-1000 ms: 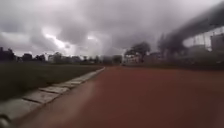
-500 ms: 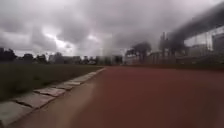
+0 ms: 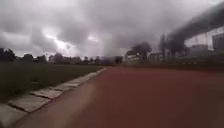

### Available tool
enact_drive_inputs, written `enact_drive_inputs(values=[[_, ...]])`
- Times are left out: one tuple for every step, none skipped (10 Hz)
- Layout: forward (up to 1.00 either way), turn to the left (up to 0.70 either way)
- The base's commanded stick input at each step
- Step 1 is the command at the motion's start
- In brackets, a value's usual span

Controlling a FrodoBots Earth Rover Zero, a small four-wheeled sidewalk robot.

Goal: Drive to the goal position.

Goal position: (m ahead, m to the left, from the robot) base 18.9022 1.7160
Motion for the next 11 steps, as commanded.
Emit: enact_drive_inputs(values=[[0.7,0.0],[0.7,0.0],[0.7,0.0],[0.7,0.0],[0.7,0.0],[0.7,0.0],[0.7,0.0],[0.7,0.0],[0.7,0.0],[0.7,0.0],[0.7,0.0]])
